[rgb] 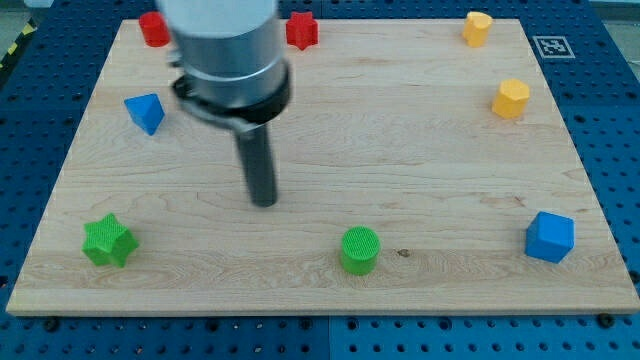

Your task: Slightly move the green circle towards the left

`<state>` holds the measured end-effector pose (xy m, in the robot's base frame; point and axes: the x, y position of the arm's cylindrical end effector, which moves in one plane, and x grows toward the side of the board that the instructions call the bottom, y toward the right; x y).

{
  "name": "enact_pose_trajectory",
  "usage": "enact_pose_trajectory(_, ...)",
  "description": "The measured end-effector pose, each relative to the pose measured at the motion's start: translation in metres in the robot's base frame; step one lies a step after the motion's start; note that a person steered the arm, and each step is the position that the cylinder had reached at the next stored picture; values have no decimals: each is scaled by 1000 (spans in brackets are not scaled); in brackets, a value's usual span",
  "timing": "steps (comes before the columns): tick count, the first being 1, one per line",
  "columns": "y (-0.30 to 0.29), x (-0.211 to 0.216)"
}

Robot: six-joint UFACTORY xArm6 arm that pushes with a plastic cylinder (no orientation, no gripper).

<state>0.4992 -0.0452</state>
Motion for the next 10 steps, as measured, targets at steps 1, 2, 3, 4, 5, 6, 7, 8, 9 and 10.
enact_pose_trajectory(1, 96, 0)
enact_pose_trajectory(2, 158, 39)
enact_pose_trajectory(3, 158, 85)
enact_pose_trajectory(4, 158, 85)
enact_pose_trajectory(5, 133, 84)
enact_pose_trajectory(6, 94, 84)
enact_pose_trajectory(7, 66, 78)
enact_pose_trajectory(8, 72, 75)
enact_pose_trajectory(9, 77, 51)
enact_pose_trajectory(10, 76, 55)
